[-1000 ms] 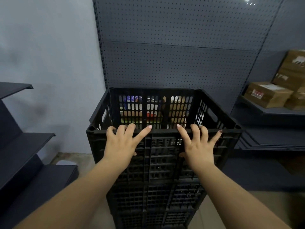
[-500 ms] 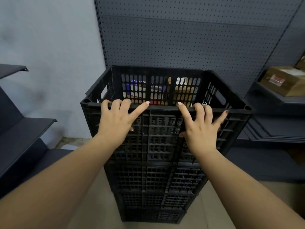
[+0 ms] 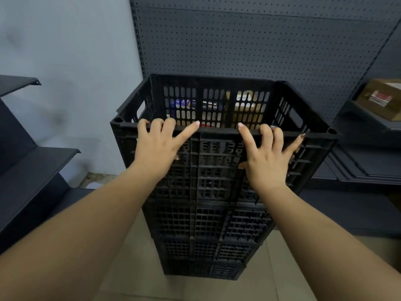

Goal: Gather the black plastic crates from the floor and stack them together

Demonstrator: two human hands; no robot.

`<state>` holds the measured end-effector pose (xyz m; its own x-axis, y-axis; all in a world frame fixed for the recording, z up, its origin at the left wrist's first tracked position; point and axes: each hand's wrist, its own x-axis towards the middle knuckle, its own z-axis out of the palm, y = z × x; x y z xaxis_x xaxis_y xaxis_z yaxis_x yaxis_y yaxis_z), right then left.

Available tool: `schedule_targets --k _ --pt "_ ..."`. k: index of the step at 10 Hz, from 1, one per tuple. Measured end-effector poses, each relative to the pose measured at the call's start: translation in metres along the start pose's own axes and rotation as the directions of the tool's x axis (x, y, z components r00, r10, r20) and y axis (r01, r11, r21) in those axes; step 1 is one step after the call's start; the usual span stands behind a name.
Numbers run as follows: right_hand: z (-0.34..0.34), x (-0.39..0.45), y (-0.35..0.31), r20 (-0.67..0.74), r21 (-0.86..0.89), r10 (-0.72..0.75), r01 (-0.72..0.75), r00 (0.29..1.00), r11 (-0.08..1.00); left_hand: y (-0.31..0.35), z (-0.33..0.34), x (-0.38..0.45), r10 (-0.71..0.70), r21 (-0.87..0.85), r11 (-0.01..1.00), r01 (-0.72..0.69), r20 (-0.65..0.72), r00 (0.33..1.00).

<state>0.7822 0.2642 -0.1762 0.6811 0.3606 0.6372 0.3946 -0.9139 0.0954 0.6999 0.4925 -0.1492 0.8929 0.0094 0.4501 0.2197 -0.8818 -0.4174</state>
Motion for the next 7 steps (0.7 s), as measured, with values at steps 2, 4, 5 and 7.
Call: schedule_targets --k 2,4,5,7 --pt "0.005 0.002 -0.005 0.0 0.0 0.016 -0.016 1.0 1.0 -0.007 0.01 0.004 0.0 0.0 1.0 0.0 -0.014 1.0" --pt "-0.002 -0.007 -0.009 0.079 -0.069 0.053 -0.048 0.995 0.996 -0.004 0.005 -0.005 -0.004 0.002 1.0 0.004 -0.002 1.0" --pt "-0.017 -0.015 -0.015 0.197 -0.067 0.064 -0.052 0.978 0.996 -0.002 -0.003 -0.015 -0.008 -0.028 1.0 0.009 0.038 0.999" --pt "-0.071 -0.032 -0.016 0.371 0.11 0.08 -0.129 0.925 0.986 0.003 -0.037 -0.034 -0.028 -0.249 0.965 0.078 0.199 0.98"
